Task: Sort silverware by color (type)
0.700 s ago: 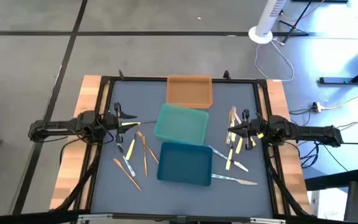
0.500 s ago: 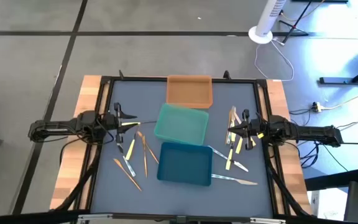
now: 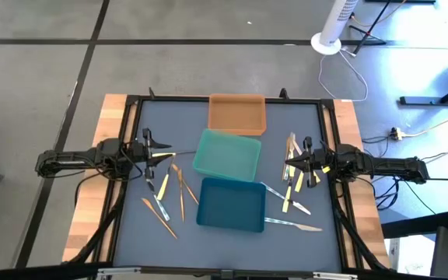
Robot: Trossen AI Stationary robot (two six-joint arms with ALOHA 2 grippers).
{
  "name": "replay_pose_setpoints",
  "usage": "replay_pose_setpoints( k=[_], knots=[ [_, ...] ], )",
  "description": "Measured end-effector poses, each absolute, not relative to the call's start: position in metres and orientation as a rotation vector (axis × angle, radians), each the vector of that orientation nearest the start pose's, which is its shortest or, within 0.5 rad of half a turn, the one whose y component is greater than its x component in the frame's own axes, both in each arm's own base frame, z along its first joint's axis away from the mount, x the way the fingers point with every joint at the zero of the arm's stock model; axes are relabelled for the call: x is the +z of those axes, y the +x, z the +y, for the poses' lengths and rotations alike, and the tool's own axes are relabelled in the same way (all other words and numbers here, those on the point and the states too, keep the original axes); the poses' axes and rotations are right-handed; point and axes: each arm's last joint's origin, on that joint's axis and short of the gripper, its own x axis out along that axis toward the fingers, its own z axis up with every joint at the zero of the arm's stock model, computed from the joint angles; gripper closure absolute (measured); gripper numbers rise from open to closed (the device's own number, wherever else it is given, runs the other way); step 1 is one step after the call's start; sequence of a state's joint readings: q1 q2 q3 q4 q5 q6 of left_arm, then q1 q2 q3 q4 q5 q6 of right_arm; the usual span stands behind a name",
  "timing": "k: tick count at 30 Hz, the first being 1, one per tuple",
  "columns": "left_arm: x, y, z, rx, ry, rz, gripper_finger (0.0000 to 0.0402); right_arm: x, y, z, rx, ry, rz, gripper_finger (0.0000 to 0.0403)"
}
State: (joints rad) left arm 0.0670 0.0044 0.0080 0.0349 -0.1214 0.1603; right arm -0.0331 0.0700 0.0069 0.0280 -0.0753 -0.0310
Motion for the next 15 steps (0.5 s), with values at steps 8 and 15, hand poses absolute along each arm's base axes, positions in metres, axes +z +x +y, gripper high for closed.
replay_pose_setpoints(
  k=[8,15],
  knots=[
    [0.1693,0.0967,0.0100,0.192,0.159,-0.024,0.0269,0.1627,0.1015,-0.0022,0.009,-0.036,0.037,0.0398],
    [0.1693,0.0967,0.0100,0.191,0.159,-0.023,0.0269,0.1630,0.1015,-0.0041,-0.059,-0.038,0.037,0.0398]
  ],
)
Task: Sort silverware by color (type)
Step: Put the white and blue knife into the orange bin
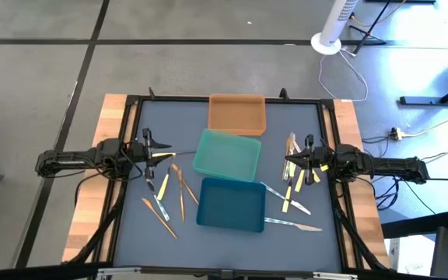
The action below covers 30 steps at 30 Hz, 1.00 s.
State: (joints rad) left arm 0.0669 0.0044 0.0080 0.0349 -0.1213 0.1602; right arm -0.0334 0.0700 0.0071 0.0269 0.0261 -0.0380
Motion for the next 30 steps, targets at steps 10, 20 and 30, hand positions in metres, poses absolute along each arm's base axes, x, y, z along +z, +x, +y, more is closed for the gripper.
replay_pose_setpoints(
  k=[10,20,30],
  knots=[
    [0.1692,0.0968,0.0100,0.191,0.159,-0.023,0.0269,0.1630,0.1015,-0.0041,-0.057,-0.038,0.037,0.0398],
    [0.1693,0.0967,0.0100,0.191,0.159,-0.024,0.0269,0.1629,0.1015,-0.0039,-0.051,0.018,0.035,0.0393],
    [0.1692,0.0968,0.0100,0.191,0.158,-0.023,0.0269,0.1657,0.1014,-0.0055,-0.106,0.135,0.000,0.0259]
  ],
)
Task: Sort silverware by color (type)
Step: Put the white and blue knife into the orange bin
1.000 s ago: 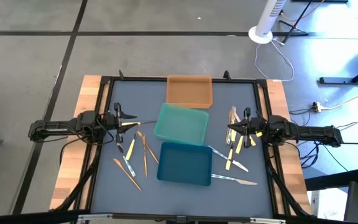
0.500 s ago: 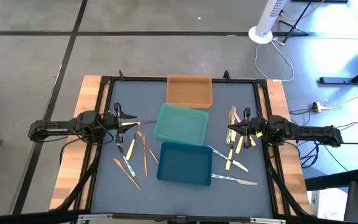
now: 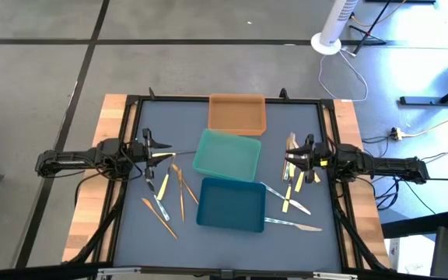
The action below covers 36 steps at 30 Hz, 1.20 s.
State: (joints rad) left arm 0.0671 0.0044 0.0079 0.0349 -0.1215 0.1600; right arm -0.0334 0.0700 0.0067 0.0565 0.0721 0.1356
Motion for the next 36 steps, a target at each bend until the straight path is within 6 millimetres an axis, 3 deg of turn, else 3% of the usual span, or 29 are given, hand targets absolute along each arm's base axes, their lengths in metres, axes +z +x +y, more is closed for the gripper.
replay_pose_setpoints(
  k=[6,11,20,25,36],
  knots=[
    [0.169,0.097,0.010,0.191,0.159,-0.023,0.0269,0.166,0.101,-0.006,-0.121,0.167,-0.010,0.0182],
    [0.169,0.097,0.010,0.191,0.159,-0.023,0.0269,0.169,0.101,-0.006,-0.119,0.214,-0.021,0.0151],
    [0.169,0.097,0.010,0.191,0.159,-0.023,0.0269,0.220,0.091,-0.005,-0.079,0.178,-0.162,0.0153],
    [0.169,0.097,0.010,0.191,0.159,-0.023,0.0269,0.242,0.090,-0.003,-0.036,0.173,-0.153,0.0154],
    [0.169,0.097,0.010,0.191,0.159,-0.023,0.0269,0.294,0.124,0.001,0.130,0.179,0.013,0.0155]
  ],
)
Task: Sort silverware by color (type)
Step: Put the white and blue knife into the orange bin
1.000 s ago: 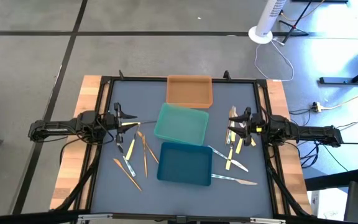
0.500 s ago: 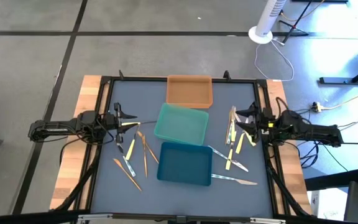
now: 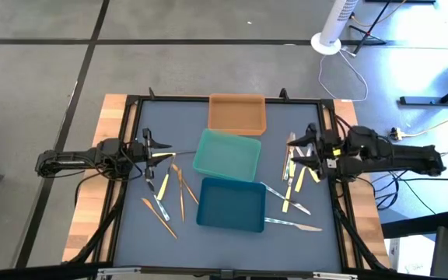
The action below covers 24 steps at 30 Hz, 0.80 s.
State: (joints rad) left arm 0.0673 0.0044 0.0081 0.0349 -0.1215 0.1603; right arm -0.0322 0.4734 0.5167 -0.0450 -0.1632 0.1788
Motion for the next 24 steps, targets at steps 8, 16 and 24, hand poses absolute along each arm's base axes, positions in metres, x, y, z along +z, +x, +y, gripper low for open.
replay_pose_setpoints(
  k=[8,16,24],
  knots=[
    [0.169,0.097,0.010,0.191,0.159,-0.024,0.0269,0.315,0.152,0.001,0.108,0.318,0.387,0.0155],
    [0.169,0.097,0.010,0.191,0.159,-0.023,0.0269,0.287,0.179,0.019,0.006,0.346,0.841,0.0155],
    [0.169,0.097,0.010,0.191,0.158,-0.025,0.0269,0.254,0.203,0.052,-0.088,0.295,1.035,0.0155]
  ],
)
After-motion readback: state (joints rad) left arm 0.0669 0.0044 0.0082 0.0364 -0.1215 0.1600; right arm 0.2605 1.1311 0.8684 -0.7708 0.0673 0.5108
